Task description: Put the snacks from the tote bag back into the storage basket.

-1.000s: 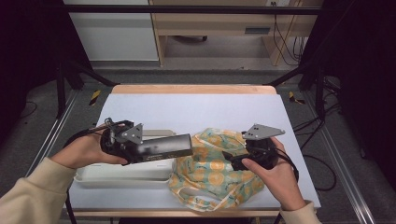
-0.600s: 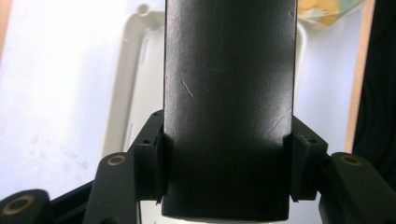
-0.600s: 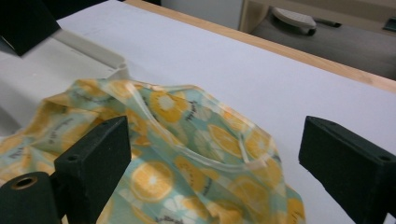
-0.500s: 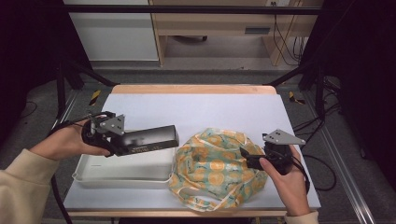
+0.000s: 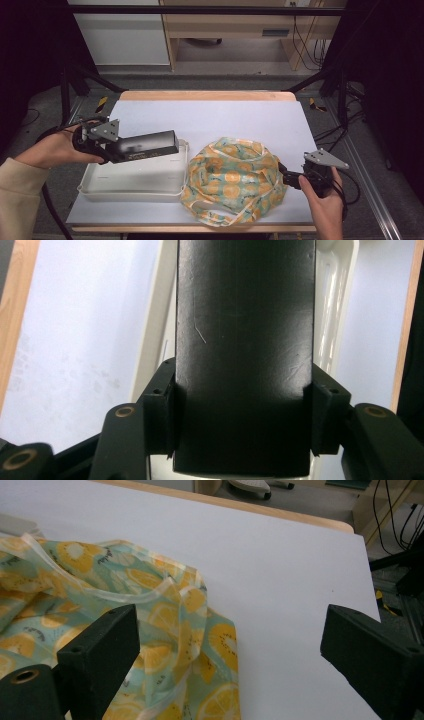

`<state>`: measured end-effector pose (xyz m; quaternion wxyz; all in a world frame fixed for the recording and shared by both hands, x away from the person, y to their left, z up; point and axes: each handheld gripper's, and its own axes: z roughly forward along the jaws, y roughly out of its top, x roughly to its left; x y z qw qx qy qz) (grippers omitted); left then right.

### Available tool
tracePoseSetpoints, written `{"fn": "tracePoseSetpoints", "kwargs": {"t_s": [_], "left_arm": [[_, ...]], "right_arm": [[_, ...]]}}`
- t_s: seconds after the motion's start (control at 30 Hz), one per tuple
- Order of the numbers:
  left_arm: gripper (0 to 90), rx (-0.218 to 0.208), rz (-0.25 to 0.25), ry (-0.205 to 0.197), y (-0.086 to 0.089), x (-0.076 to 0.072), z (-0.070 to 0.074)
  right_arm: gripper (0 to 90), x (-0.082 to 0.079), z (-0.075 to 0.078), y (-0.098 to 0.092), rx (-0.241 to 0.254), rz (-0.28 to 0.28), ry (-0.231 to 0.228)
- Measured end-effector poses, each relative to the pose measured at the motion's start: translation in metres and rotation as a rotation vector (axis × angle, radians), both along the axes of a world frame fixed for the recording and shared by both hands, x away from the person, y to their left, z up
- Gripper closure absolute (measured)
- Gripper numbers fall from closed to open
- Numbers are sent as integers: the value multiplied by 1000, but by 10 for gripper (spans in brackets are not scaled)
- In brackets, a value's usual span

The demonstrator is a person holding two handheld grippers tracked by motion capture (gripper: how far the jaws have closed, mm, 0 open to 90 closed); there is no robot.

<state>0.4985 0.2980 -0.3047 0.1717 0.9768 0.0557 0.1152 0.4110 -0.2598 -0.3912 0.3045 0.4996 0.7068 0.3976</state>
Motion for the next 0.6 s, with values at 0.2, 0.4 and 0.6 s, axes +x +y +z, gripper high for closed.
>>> {"fn": "tracePoseSetpoints", "kwargs": {"t_s": [0.2,0.4,0.6], "left_arm": [[433,5,4,-4,3,-4,-6],[433,-2,12,-2,8,-7,-18],[433,-6,23,13,16,-8,-30]], "right_arm": [[93,-5,-15,-5,29,-47,-6],[96,-8,-34,-7,47,-72,-27],[90,-10,-55,-10,26,-64,8]]}}
